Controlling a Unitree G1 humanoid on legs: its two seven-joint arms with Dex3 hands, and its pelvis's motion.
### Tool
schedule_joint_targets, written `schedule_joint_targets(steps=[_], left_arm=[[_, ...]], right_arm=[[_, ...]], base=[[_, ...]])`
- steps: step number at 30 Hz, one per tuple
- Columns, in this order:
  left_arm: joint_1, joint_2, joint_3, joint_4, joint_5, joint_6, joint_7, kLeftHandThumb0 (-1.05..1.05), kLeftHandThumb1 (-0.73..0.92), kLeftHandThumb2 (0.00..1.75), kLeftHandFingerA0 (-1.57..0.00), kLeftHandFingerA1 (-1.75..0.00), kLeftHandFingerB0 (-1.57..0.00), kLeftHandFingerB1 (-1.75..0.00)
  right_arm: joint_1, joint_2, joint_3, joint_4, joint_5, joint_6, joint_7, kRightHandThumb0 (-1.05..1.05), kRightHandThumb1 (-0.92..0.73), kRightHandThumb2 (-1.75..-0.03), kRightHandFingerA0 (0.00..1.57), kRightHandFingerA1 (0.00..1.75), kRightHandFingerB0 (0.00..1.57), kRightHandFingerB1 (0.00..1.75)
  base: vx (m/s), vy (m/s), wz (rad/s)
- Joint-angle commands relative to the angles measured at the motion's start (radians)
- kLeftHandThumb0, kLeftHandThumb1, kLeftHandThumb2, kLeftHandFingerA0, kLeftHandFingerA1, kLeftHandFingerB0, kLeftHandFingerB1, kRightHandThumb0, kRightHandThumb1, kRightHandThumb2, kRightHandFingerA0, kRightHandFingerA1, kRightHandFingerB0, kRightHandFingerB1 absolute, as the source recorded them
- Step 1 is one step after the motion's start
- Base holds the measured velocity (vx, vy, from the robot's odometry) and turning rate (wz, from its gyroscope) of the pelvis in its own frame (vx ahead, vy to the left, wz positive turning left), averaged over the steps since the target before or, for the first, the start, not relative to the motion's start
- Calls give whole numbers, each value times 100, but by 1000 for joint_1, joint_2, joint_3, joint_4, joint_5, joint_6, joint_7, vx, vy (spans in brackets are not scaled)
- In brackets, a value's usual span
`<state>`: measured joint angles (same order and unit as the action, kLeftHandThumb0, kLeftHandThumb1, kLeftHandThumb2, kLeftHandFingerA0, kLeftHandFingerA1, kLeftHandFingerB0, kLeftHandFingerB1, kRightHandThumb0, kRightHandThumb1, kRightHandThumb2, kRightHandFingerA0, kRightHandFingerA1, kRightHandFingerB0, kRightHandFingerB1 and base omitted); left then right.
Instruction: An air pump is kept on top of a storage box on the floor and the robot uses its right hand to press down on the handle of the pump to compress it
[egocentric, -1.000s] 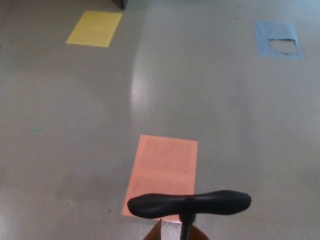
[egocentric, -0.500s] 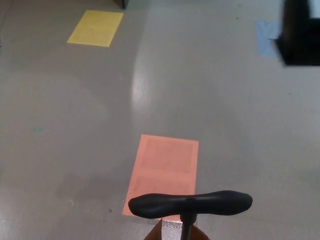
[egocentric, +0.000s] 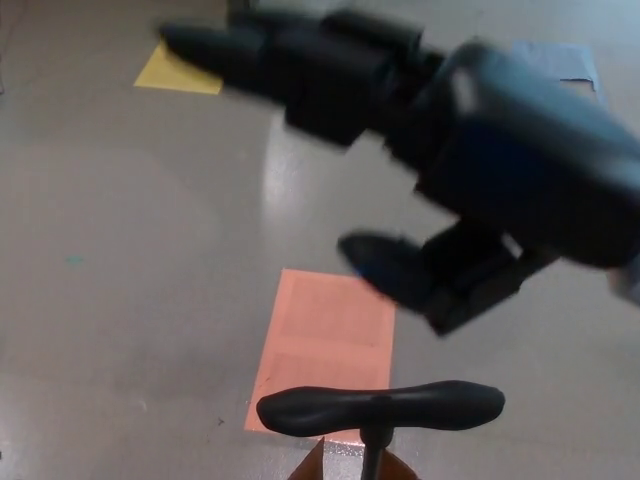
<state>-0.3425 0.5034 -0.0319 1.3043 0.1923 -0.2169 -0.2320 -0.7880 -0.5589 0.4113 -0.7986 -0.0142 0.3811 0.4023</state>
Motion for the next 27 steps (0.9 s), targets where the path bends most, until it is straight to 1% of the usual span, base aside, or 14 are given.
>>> schedule_joint_targets(steps=[1,4,6,10,13,17,18,19,20,22,27], left_arm=[[-7,32,-8,10,18,-21,-9,-74,82,64,-21,-30,-16,-28],[-9,32,-8,11,17,-19,-9,-73,81,64,-21,-30,-16,-27],[-11,35,-6,10,15,-25,-14,-73,82,64,-21,-30,-16,-28],[-17,42,-6,11,16,-28,-15,-72,82,64,-22,-30,-16,-28],[-27,38,-4,13,14,-20,-18,-73,82,64,-21,-30,-16,-28],[-22,34,-3,13,12,-26,-17,-74,82,65,-21,-30,-16,-27],[-21,33,-2,13,11,-27,-16,-75,82,65,-22,-30,-17,-27],[-19,35,-2,12,11,-29,-18,-75,82,65,-22,-30,-16,-27],[-16,38,-3,12,12,-30,-21,-75,82,65,-22,-30,-16,-27],[-21,38,-6,10,15,-29,-21,-74,82,65,-22,-30,-17,-27],[-26,38,3,10,4,-25,-32,-73,81,64,-20,-30,-16,-28]], right_arm=[[69,-26,77,-13,-53,102,87,-90,-92,-125,0,14,0,13],[118,-22,89,-11,-75,99,82,-91,-92,-126,0,14,0,11],[212,-33,103,8,-98,80,67,-91,-92,-126,0,14,0,12],[305,-29,111,41,-144,52,52,-89,-90,-124,0,16,0,14],[388,-25,140,75,-203,35,17,-93,-92,-124,0,12,0,11],[478,9,197,121,-280,-13,-20,-92,-92,-123,0,13,0,11],[502,25,234,146,-304,-10,-29,-94,-92,-124,0,12,0,10],[527,42,263,174,-321,-21,-45,-90,-89,-122,0,16,0,14],[548,57,281,197,-334,-36,-61,-90,-89,-122,0,16,0,14],[567,73,302,233,-356,-55,-77,-88,-88,-122,0,17,0,16],[601,121,373,317,-415,-54,-89,-91,-88,-121,0,14,0,13]], base=[[0,0,0],[0,0,0],[0,0,0],[0,0,0],[0,0,0],[0,0,0],[0,0,0],[0,0,0],[0,0,0],[0,0,0],[0,0,0]])
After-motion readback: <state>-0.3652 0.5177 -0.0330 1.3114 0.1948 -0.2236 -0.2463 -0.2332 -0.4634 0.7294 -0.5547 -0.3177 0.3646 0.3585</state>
